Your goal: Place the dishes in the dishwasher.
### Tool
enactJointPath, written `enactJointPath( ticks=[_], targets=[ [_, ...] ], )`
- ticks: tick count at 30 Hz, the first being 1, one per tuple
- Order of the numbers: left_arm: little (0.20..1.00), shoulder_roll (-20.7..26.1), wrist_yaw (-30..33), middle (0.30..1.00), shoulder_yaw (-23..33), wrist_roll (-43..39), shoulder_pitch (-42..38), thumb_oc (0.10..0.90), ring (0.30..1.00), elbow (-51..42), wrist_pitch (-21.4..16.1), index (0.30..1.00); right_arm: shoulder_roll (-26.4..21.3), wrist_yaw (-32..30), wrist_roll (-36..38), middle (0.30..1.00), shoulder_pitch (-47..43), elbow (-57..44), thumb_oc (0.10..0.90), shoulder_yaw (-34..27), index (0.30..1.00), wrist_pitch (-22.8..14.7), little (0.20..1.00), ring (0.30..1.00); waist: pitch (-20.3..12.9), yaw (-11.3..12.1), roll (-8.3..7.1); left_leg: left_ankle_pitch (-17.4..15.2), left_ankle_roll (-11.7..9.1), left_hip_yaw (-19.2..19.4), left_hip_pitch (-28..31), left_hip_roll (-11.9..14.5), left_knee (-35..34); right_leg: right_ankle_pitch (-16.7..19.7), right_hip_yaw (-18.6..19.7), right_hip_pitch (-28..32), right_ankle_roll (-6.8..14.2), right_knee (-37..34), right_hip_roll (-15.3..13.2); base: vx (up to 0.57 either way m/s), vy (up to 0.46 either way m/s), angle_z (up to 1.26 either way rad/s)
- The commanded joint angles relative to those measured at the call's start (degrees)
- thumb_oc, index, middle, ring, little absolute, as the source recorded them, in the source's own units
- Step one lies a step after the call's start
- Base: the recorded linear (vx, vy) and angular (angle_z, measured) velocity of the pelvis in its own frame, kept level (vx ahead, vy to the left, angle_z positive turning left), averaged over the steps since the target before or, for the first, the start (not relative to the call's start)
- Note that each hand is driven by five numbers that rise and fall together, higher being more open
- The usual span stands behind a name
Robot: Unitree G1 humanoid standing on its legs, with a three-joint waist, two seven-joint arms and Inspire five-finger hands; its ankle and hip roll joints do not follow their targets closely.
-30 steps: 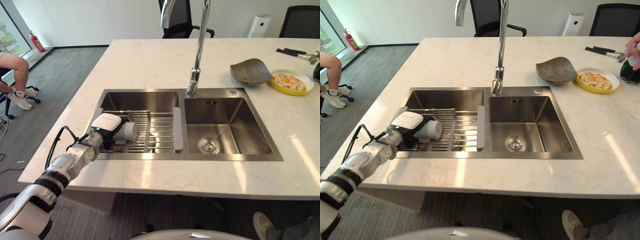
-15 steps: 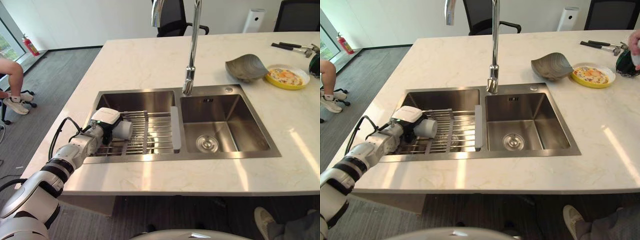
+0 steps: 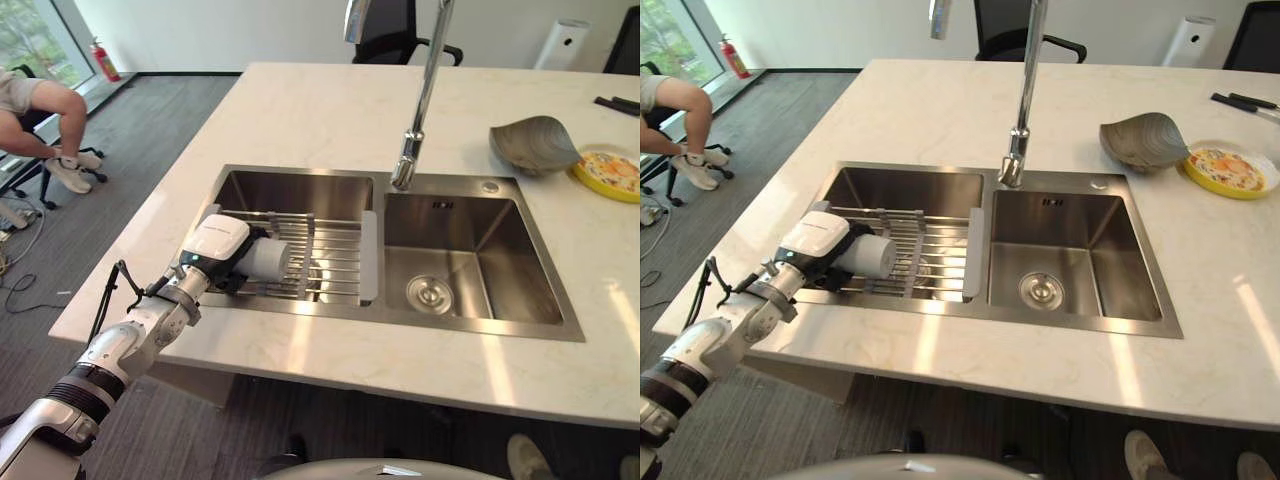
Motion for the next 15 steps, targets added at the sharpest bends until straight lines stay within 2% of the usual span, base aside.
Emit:
enactJointPath(
  ticks=[1, 2, 3, 4, 5, 6, 7, 10, 12, 13, 14, 15],
  targets=[
    [0.300, -0.60, 5.22, 0.300, 12.73, -16.97, -7.33, 0.400, 0.300, -8.00, -3.70, 0.300, -1.27, -1.13, -2.42, 0.900, -1.00, 0.50, 0.800, -1.47, 0.900, -1.55, 0.900, 0.900, 2.98, 2.16, 1.07, 8.84, -5.76, -1.94, -6.07, 2.77, -0.83, -5.00, -5.29, 1.42, 2.13, 1.06, -0.92, -0.30, -0.177, 1.30],
    [0.300, -4.95, 5.64, 0.300, 16.99, -23.72, -4.87, 0.400, 0.300, -11.51, -5.86, 0.300, -1.62, -1.02, -3.90, 0.900, -0.51, -0.74, 0.800, -0.99, 0.900, -1.81, 0.900, 0.900, 3.52, 2.85, 1.44, 10.39, -6.85, -0.28, -8.82, 3.19, -1.51, -4.88, -8.90, 0.81, 1.89, 1.06, -1.53, -0.23, -0.124, 1.14],
    [0.300, -4.95, 5.64, 0.300, 16.99, -23.72, -4.87, 0.400, 0.300, -11.51, -5.86, 0.300, -1.62, -1.02, -3.90, 0.900, -0.51, -0.74, 0.800, -0.99, 0.900, -1.81, 0.900, 0.900, 3.52, 2.85, 1.44, 10.39, -6.85, -0.28, -8.82, 3.19, -1.51, -4.88, -8.90, 0.81, 1.89, 1.06, -1.53, -0.25, -0.107, 1.30],
    [0.300, -7.03, 5.59, 0.300, 18.36, -26.91, -3.95, 0.400, 0.300, -13.07, -7.18, 0.300, -1.88, -1.23, -4.42, 0.900, -0.50, -1.25, 0.800, -1.15, 0.900, -1.93, 0.900, 0.900, 3.63, 3.21, 1.25, 9.70, -7.03, 1.65, -9.49, 3.49, -1.51, -4.85, -11.13, 0.37, 2.02, 1.06, -2.41, -0.16, -0.045, 1.86],
    [0.300, -8.29, 4.61, 0.300, 19.76, -29.54, -2.39, 0.400, 0.300, -14.55, -8.10, 0.300, -2.14, -1.24, -4.63, 0.900, -0.44, -1.33, 0.800, -1.34, 0.900, -1.85, 0.900, 0.900, 3.77, 3.59, 1.27, 10.55, -7.34, 2.26, -9.68, 3.81, -1.21, -4.61, -12.54, 0.06, 2.13, 1.06, -2.97, -0.16, -0.045, 1.86],
    [0.300, -8.29, 4.61, 0.300, 19.76, -29.54, -2.39, 0.400, 0.300, -14.55, -8.10, 0.300, -2.14, -1.24, -4.63, 0.900, -0.44, -1.33, 0.800, -1.34, 0.900, -1.85, 0.900, 0.900, 3.77, 3.59, 1.27, 10.55, -7.34, 2.26, -9.68, 3.81, -1.21, -4.61, -12.54, 0.06, 2.13, 1.06, -2.97, -0.37, -0.011, 1.67],
    [0.300, -12.79, 1.18, 0.300, 24.28, -36.87, 4.27, 0.400, 0.300, -17.86, -10.08, 0.300, -2.26, -1.16, -5.19, 0.900, -0.36, -1.38, 0.800, -1.80, 0.900, -1.70, 0.900, 0.900, 3.14, 4.59, 1.03, 8.26, -6.50, 3.43, -7.23, 4.97, 2.66, -3.24, -16.62, -1.11, 1.89, 1.06, -4.82, -0.36, 0.000, 0.65],
    [0.300, -13.53, 0.89, 0.300, 27.03, -37.21, 7.22, 0.400, 0.300, -16.92, -10.14, 0.300, -1.91, -0.61, -5.61, 0.900, -1.02, -0.95, 0.800, -1.51, 0.900, -1.22, 0.900, 0.900, 2.00, 4.79, 0.11, 4.34, -6.26, 5.59, -0.94, 7.82, 5.02, -2.34, -20.53, -2.04, 1.69, 1.06, -6.35, -0.34, 0.049, 1.26],
    [0.300, -13.25, 0.66, 0.300, 27.80, -37.44, 7.78, 0.400, 0.300, -16.63, -9.87, 0.300, -1.59, -0.38, -5.38, 0.900, -1.18, -1.00, 0.800, -1.58, 0.900, -0.98, 0.900, 0.900, 0.71, 3.68, -0.16, 2.95, -7.39, 7.65, 3.68, 10.56, 4.04, -2.28, -23.03, -2.21, 2.44, 1.06, -7.21, -0.16, 0.077, 1.14],
    [0.300, -13.25, 0.66, 0.300, 27.80, -37.44, 7.78, 0.400, 0.300, -16.63, -9.87, 0.300, -1.59, -0.38, -5.38, 0.900, -1.18, -1.00, 0.800, -1.58, 0.900, -0.98, 0.900, 0.900, 0.71, 3.68, -0.16, 2.95, -7.39, 7.65, 3.68, 10.56, 4.04, -2.28, -23.03, -2.21, 2.44, 1.06, -7.21, -0.15, 0.133, 1.03],
    [0.300, -12.84, 0.63, 0.300, 27.68, -36.83, 7.69, 0.400, 0.300, -16.15, -9.76, 0.300, -1.68, -0.32, -5.06, 0.900, -1.40, -1.25, 0.800, -1.91, 0.900, -0.95, 0.900, 0.900, 0.10, 3.03, -0.24, 3.24, -7.81, 9.37, 5.14, 11.92, 3.17, -1.27, -25.12, -2.69, 2.83, 1.06, -8.15, -0.33, 0.348, 1.11],
    [0.300, -11.77, 0.17, 0.300, 27.60, -35.68, 8.12, 0.400, 0.300, -15.93, -9.49, 0.300, -1.63, -0.39, -4.49, 0.900, -1.15, -2.12, 0.800, -2.76, 0.900, -1.13, 0.900, 0.900, -0.50, 2.06, -0.27, 4.10, -8.44, 13.13, 6.81, 14.14, 2.17, 1.43, -29.48, -3.45, 3.78, 1.33, -10.70, -0.40, 0.478, 1.74]
  ],
)
